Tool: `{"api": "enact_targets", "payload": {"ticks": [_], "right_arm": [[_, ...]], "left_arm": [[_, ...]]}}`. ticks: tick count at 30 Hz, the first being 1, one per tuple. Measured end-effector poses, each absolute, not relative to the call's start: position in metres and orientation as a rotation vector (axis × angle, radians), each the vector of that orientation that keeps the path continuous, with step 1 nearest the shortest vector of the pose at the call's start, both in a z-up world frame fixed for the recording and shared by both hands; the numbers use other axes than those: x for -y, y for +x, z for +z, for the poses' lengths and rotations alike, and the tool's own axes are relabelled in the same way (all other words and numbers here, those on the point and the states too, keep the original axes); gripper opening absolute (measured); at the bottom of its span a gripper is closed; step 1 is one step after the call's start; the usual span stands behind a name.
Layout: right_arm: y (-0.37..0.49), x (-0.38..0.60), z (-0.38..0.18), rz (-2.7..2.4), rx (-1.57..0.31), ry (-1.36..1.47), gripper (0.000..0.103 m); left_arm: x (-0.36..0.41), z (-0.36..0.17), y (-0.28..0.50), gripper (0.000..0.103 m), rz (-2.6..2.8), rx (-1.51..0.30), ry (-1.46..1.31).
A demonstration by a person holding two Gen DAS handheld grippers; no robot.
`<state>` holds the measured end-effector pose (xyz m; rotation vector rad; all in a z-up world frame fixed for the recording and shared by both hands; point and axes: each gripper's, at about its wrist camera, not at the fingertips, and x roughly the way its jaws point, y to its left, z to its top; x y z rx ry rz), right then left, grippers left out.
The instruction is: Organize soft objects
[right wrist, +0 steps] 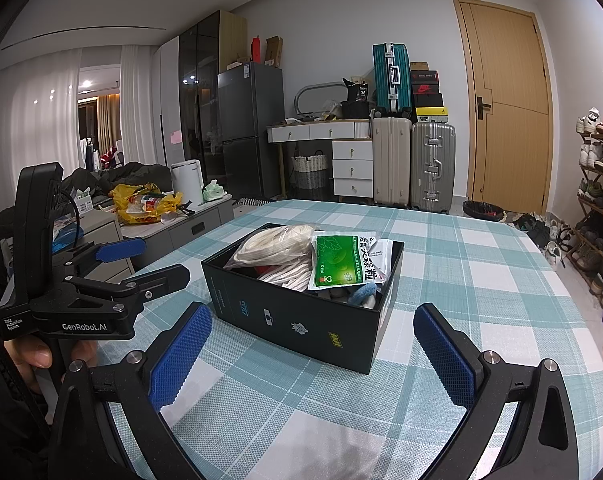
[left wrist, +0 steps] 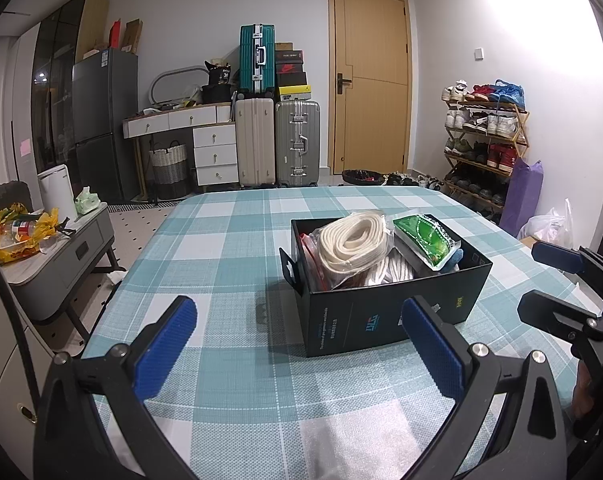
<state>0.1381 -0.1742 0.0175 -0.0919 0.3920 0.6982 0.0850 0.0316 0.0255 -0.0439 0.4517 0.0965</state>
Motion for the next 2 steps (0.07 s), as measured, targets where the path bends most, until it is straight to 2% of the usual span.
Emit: {"api": "enact_targets", "payload": {"ticks": [2], "right_arm": [[0.1381,0.1742,0.0177,0.698,-0.391,-0.091,0.103]], "left_arm": [[-0.0319,0.0256,0.0847,0.103,0.093,-0.45,-0.046]]}}
